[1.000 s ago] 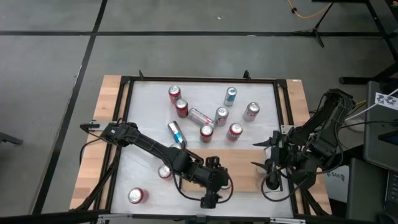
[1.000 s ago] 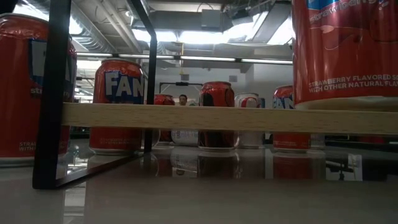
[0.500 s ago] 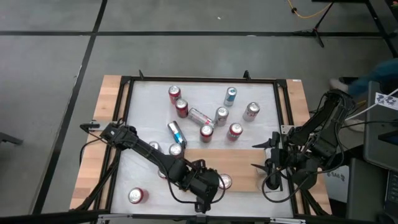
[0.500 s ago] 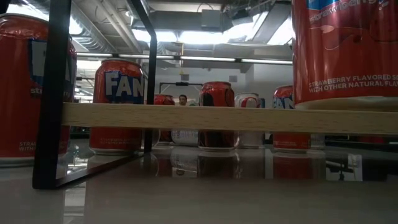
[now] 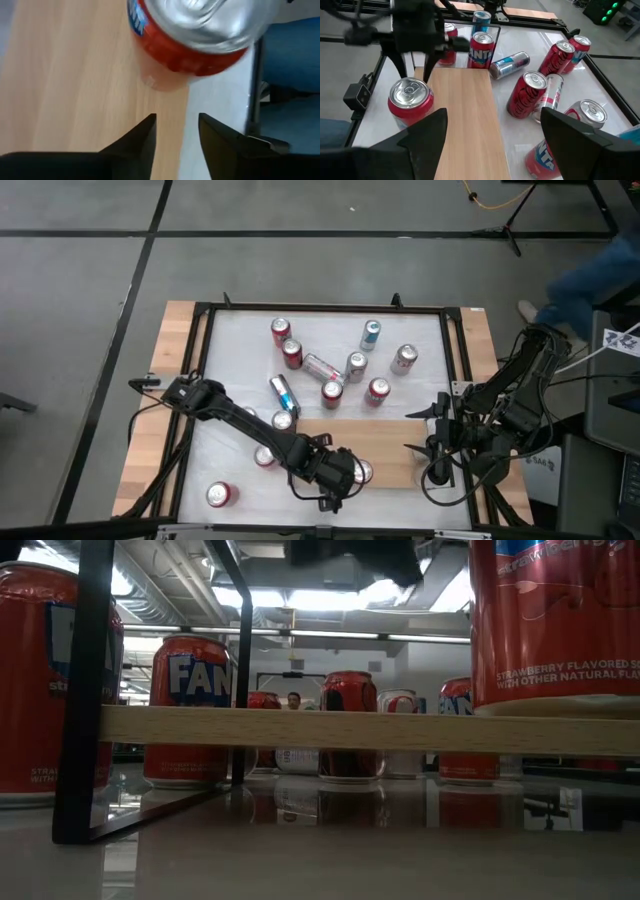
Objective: Place canned beverage on shelf
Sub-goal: Adjust the orange soda can on the shelf
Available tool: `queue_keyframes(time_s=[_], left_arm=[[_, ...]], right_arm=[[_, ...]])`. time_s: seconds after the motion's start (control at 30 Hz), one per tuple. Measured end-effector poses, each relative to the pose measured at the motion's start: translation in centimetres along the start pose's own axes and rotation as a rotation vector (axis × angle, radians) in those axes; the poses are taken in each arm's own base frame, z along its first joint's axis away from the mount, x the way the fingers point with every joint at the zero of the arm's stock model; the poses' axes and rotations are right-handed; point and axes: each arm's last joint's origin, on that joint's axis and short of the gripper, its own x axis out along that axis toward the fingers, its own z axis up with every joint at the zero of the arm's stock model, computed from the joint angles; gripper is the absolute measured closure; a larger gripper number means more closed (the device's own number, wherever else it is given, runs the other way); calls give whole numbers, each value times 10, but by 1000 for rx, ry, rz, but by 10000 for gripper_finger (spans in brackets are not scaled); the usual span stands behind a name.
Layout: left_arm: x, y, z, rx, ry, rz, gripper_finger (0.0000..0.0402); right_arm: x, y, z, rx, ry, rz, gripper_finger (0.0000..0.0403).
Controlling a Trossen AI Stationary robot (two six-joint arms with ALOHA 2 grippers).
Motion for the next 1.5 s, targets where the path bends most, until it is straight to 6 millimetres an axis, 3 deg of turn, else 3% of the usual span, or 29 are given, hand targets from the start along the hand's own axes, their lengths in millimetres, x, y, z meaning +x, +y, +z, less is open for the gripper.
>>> queue_keyframes(time_s=[0.3, 0.7, 1.17, 1.5], left_arm=[[18, 8, 8, 43, -71, -53, 305], [20, 21, 28, 67, -166, -84, 307], [14, 21, 17, 93, -38, -74, 307], [23, 17, 18, 95, -116, -108, 307]], right_arm=[[0, 0, 0, 0, 0, 0, 93], [0, 0, 0, -1, 0, 0, 93], [0, 0, 0, 0, 1, 0, 93], [0, 0, 0, 0, 1, 0, 93]])
